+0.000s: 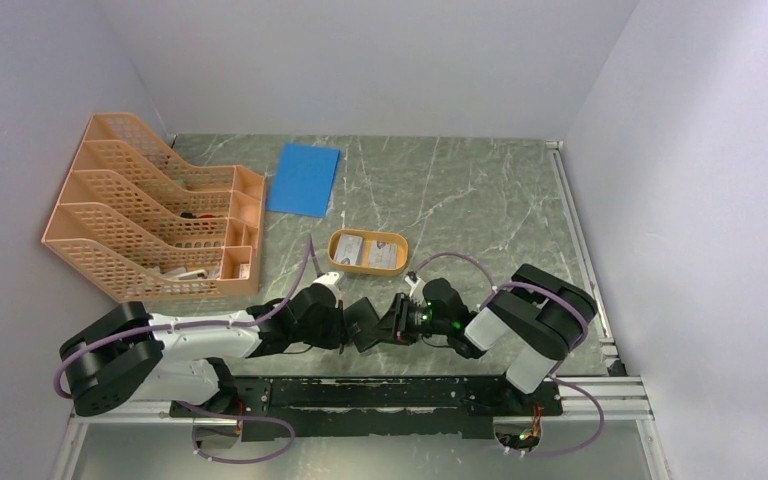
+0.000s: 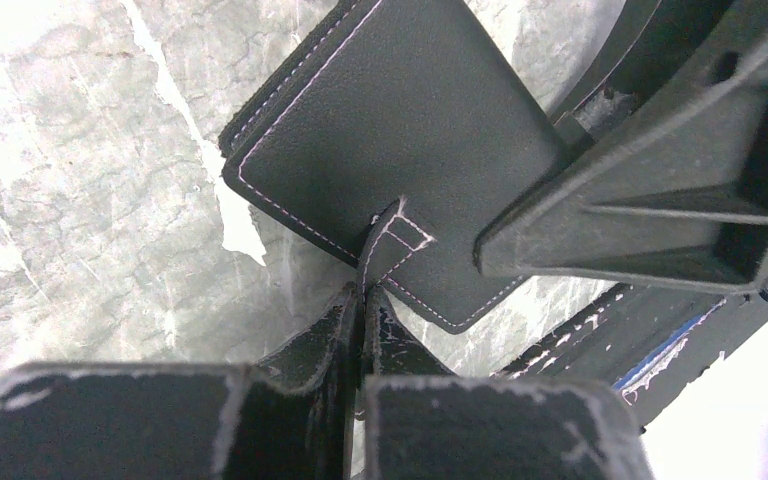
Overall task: Put the credit cards into the card holder
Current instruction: Pick up the card holder from the center of the board, then turn over the card holder.
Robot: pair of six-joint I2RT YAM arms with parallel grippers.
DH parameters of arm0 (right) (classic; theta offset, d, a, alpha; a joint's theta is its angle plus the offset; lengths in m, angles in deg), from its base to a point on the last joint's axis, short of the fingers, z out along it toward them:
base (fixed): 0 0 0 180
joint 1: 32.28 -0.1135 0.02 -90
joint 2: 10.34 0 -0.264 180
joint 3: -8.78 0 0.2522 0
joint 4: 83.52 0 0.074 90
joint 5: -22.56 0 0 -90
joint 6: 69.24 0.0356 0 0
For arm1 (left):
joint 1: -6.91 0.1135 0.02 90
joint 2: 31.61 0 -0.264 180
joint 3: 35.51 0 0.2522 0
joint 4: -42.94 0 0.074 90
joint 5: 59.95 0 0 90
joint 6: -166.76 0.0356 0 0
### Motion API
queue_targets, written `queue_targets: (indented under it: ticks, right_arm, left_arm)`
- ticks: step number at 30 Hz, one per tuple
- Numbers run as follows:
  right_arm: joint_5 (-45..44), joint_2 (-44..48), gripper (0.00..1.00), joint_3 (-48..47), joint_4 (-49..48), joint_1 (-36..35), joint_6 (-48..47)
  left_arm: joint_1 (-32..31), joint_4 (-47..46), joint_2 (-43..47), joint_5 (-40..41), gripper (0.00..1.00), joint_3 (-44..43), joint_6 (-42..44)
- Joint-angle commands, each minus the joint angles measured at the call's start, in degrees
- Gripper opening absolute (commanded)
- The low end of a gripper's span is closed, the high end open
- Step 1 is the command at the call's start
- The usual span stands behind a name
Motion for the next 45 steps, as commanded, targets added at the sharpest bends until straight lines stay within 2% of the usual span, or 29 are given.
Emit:
queue_targets:
  ticks: [1, 6, 9, 12, 13, 16, 19, 20, 21, 23, 24, 25, 26, 29, 32, 34, 39, 45]
  right_arm:
    - [-2.64, -2.48, 0.27, 0.68, 3.84, -0.63, -1.50]
    - [-2.09, -1.00, 0.00, 1.22, 3.36, -0.67, -2.15]
    - [-2.01, 3.68, 0.00, 0.52, 7.58, -1.16, -4.56]
    - [-2.77, 13.00, 0.00, -1.78, 18.58, -2.19, -9.44]
    - [-2.98, 16.42, 0.00, -3.22, 23.75, -2.43, -11.75]
    - [-5.68, 27.77, 0.00, -9.80, 41.37, -2.87, -20.01]
    - [-11.20, 35.55, 0.00, -19.29, 57.47, -3.00, -29.68]
    - [-13.79, 36.75, 0.00, -22.87, 63.68, -3.08, -34.47]
    - [-16.75, 37.40, 0.00, -28.21, 67.63, -3.03, -38.12]
    - [-24.84, 37.57, 0.00, -35.76, 72.63, -3.40, -44.54]
    - [-29.12, 37.34, 0.00, -39.42, 73.76, -4.01, -47.47]
    - [-33.57, 36.83, 0.00, -42.69, 74.13, -4.96, -50.42]
    - [-38.53, 36.45, 0.00, -45.55, 73.66, -6.26, -53.83]
    - [-53.97, 34.95, 0.00, -51.20, 68.56, -11.72, -66.02]
    - [-65.29, 33.49, 0.00, -52.00, 58.80, -16.30, -80.22]
    - [-71.46, 33.00, 0.00, -50.12, 48.94, -18.11, -91.76]
    - [-78.78, 32.37, 0.00, -42.03, 18.28, -22.35, -123.00]
    - [-77.25, 27.89, 0.00, -36.65, -7.36, -25.35, -152.12]
  left_arm:
    - [-0.27, 9.07, -1.56, 3.22, 0.05, 3.19, 1.01]
    - [-0.28, 9.82, -0.87, 3.54, 0.05, 2.96, 0.93]
    - [-0.36, 13.19, 1.34, 4.76, 0.05, 0.98, 0.71]
    - [-0.29, 21.42, 7.51, 8.10, 0.06, -4.35, 0.93]
    - [-0.24, 24.69, 10.23, 9.34, 0.12, -7.08, 1.04]
    - [-0.29, 33.95, 17.71, 13.59, 0.45, -16.67, 1.56]
    - [-0.38, 42.06, 22.81, 18.50, 0.64, -27.06, 2.01]
    - [-0.30, 43.68, 24.05, 20.60, 0.75, -30.37, 2.38]
    - [-0.33, 44.65, 24.96, 22.63, 0.81, -33.61, 2.86]
    - [-0.32, 45.19, 25.76, 26.25, 0.85, -40.37, 4.86]
    - [-0.26, 44.15, 25.73, 26.89, 0.86, -43.40, 6.32]
    - [-0.30, 43.09, 25.45, 27.36, 0.92, -46.06, 7.15]
    - [-0.31, 41.57, 24.98, 27.48, 0.96, -48.67, 8.18]
    - [-0.31, 35.78, 22.60, 26.07, 0.97, -54.49, 10.17]
    - [-0.26, 31.75, 18.21, 22.82, 0.97, -59.22, 10.08]
    - [-0.29, 30.23, 15.63, 21.43, 0.97, -62.26, 9.28]
    - [-0.25, 26.79, 11.98, 20.70, 0.97, -66.48, 7.90]
    - [-0.26, 24.91, 8.33, 17.54, 0.97, -68.43, 7.17]
